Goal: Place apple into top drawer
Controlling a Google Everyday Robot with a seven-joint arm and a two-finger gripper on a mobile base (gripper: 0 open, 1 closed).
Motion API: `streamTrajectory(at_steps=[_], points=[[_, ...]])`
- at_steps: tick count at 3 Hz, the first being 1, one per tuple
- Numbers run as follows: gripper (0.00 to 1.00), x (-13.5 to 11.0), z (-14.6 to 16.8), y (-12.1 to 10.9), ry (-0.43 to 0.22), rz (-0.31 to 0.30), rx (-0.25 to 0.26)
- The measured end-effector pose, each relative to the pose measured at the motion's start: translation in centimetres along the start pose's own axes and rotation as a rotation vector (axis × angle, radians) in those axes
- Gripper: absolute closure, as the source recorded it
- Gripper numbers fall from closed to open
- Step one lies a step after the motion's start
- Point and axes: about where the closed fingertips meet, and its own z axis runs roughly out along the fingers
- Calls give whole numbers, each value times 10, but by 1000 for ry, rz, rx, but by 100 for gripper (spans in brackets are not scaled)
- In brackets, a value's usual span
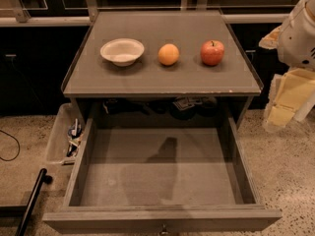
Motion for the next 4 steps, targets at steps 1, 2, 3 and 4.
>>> streamTrajectory(at_steps=[1,2,3,4], points=[[0,-2,0,-2,-5,1,4],[0,-31,7,-32,-48,-45,26],[0,-56,15,-73,-57,-101,56],[0,-68,14,-100,-57,-138,93]])
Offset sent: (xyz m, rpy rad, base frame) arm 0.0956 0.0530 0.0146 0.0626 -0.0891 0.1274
